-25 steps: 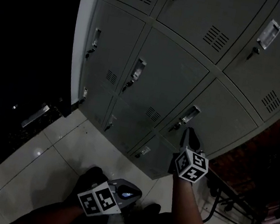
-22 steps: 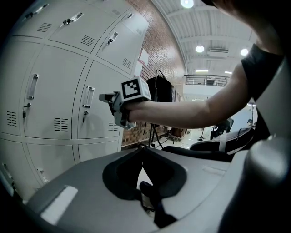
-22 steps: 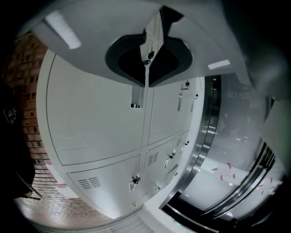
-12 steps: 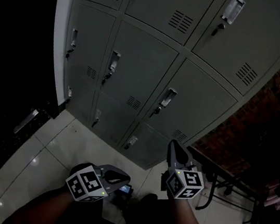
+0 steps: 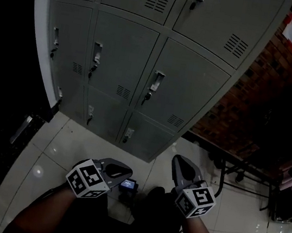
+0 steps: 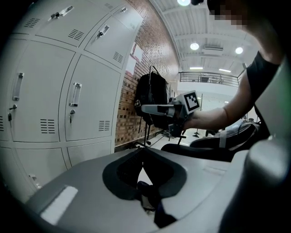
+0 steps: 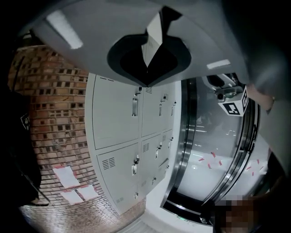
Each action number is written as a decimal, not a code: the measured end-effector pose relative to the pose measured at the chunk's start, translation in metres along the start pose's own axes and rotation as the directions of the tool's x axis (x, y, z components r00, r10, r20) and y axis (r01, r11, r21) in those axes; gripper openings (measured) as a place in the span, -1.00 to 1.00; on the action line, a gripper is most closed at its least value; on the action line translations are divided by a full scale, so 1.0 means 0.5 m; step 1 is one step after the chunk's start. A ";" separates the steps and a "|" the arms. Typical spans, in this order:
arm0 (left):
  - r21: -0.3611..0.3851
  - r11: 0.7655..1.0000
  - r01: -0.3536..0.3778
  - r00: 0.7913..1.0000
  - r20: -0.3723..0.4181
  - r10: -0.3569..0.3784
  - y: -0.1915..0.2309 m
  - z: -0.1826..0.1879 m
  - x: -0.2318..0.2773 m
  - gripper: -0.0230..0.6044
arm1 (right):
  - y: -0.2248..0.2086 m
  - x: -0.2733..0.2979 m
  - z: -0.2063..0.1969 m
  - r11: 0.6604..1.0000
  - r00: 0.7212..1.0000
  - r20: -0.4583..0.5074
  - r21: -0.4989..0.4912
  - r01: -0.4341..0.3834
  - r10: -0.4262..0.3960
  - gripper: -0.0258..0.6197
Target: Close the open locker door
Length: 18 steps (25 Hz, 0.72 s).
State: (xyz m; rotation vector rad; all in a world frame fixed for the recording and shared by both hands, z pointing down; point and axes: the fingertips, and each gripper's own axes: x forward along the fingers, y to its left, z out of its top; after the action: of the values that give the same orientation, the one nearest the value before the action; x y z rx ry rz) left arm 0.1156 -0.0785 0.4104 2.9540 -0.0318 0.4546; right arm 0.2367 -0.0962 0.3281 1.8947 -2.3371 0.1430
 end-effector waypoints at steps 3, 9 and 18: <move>0.013 1.000 -0.001 1.000 -0.004 0.001 -0.006 0.004 0.011 -0.89 | -0.003 -0.042 -0.025 1.000 1.000 -0.016 0.013 -0.006 0.006 -0.91; 0.032 0.999 0.021 1.000 -0.019 -0.021 -0.022 0.003 0.019 -0.89 | 0.009 -0.102 -0.080 1.000 0.997 -0.070 0.019 -0.024 0.025 -0.91; 0.039 0.999 0.024 0.999 -0.028 -0.023 -0.026 0.003 0.014 -0.89 | 0.036 -0.115 -0.116 0.997 0.996 -0.040 0.022 -0.078 0.079 -0.91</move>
State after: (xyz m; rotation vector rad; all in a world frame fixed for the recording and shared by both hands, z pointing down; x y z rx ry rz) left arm 0.1233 -0.0658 0.4093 2.9824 0.0148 0.4980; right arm 0.2329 -0.0281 0.3764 1.7920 -2.3925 0.2124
